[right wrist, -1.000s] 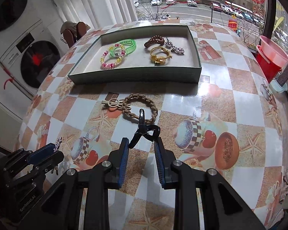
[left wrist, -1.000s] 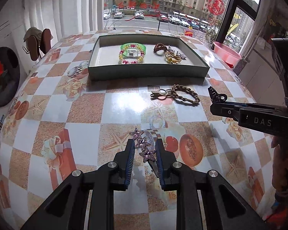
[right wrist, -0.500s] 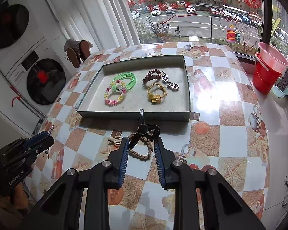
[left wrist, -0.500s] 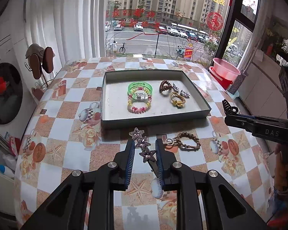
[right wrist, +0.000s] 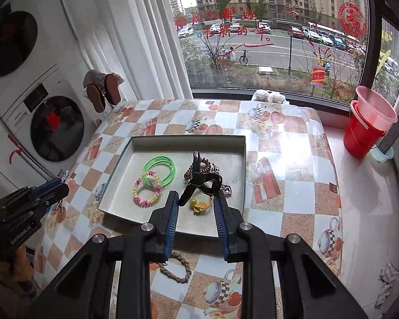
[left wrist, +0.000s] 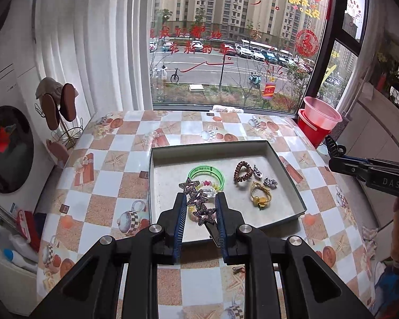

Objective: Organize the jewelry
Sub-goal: 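Carry the star clip and black claw clip over the tray, then open the right tool to release the claw clip while the left tool releases the star clip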

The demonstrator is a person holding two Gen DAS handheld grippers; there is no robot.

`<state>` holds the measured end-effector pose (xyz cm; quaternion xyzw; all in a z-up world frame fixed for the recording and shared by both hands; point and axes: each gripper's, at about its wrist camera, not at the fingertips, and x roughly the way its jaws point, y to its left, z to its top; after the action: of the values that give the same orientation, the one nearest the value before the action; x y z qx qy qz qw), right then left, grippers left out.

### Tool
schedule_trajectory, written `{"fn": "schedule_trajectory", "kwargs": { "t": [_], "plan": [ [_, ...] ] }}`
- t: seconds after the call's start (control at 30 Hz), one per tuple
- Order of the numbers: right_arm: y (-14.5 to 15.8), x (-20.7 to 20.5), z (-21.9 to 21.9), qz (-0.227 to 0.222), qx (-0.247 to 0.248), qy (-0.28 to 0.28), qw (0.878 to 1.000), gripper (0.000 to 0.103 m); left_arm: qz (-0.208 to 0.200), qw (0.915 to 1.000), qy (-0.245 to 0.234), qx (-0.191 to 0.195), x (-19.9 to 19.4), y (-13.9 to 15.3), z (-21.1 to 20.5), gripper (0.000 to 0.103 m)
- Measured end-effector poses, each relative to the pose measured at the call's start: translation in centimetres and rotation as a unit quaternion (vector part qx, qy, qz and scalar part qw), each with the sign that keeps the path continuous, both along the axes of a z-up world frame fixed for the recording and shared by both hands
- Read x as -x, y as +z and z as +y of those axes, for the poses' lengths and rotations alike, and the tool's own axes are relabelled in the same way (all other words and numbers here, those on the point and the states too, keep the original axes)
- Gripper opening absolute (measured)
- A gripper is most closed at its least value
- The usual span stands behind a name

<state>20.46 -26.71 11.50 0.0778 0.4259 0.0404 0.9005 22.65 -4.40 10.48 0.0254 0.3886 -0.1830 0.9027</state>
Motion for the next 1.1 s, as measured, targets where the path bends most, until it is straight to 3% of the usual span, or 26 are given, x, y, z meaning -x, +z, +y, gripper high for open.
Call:
{"fn": "schedule_trajectory", "kwargs": {
  "t": [0.23,0.63,0.9,1.1],
  "plan": [
    [-1.3,-4.4,-0.1,0.018,0.000,0.006,1.000,0.029,0.024,0.9993,-0.017,-0.024,-4.0,-2.9,-2.0,0.035],
    [-10.1,-6.8,3.3,0.096,-0.023,0.051,0.994,0.029,0.075,0.9953,-0.025,-0.056,-6.0,-10.1,-3.6,0.035],
    [-13.3,-8.9,4.9,0.127,-0.033,0.065,0.989,0.029,0.091,0.9938,-0.021,-0.060,-7.2,-12.2,-4.3,0.035],
    [-15.0,-10.4,4.5,0.132,-0.005,0.044,0.990,0.029,0.093,0.9942,-0.009,-0.053,-8.3,-13.2,-4.5,0.035]
  ]
}}
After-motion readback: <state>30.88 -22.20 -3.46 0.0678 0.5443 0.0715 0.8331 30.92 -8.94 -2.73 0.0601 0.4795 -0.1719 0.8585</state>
